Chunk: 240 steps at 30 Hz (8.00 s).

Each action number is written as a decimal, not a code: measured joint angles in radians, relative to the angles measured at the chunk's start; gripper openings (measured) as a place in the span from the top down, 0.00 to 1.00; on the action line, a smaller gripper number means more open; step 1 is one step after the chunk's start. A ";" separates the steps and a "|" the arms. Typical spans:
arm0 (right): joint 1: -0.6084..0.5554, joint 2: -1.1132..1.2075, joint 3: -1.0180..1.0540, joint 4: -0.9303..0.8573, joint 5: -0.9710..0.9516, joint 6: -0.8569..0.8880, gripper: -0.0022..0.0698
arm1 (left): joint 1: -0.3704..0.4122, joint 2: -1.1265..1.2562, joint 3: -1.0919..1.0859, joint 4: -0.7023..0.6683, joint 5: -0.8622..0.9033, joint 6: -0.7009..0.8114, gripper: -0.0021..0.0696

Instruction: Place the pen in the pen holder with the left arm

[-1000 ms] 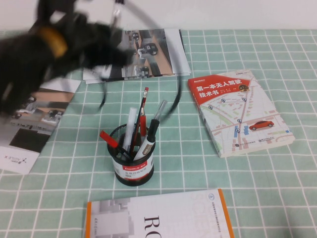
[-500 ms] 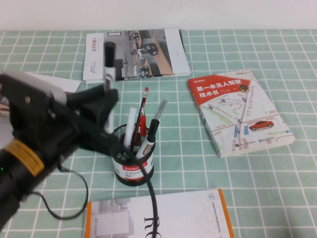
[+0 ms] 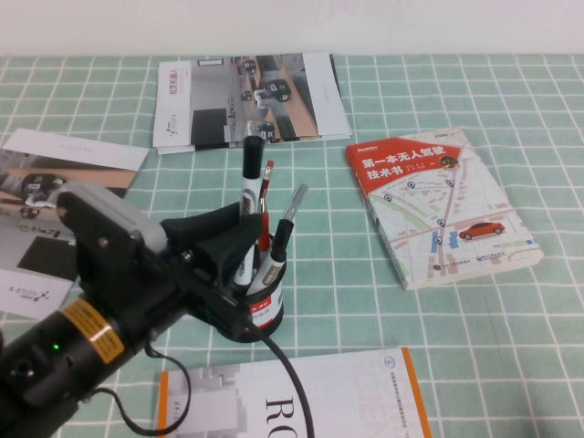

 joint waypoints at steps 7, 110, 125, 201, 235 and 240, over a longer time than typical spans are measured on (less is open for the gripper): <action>0.000 0.000 0.000 0.000 0.000 0.000 1.00 | 0.000 0.085 0.000 0.002 -0.057 0.029 0.82; 0.000 0.000 0.000 0.000 -0.002 0.000 1.00 | 0.000 -0.653 0.128 -0.077 0.642 0.042 0.97; 0.000 0.000 0.000 0.000 -0.002 0.000 1.00 | 0.063 -0.778 0.188 -0.209 0.695 0.154 0.97; 0.000 0.000 0.000 0.000 -0.004 0.000 1.00 | 0.476 -1.334 0.438 -0.328 1.215 0.343 0.97; 0.000 0.000 0.000 0.000 -0.004 0.000 1.00 | 0.476 -1.334 0.438 -0.328 1.216 0.346 0.97; 0.000 0.000 0.000 0.000 -0.004 0.000 1.00 | 0.476 -1.334 0.438 -0.328 1.216 0.347 0.97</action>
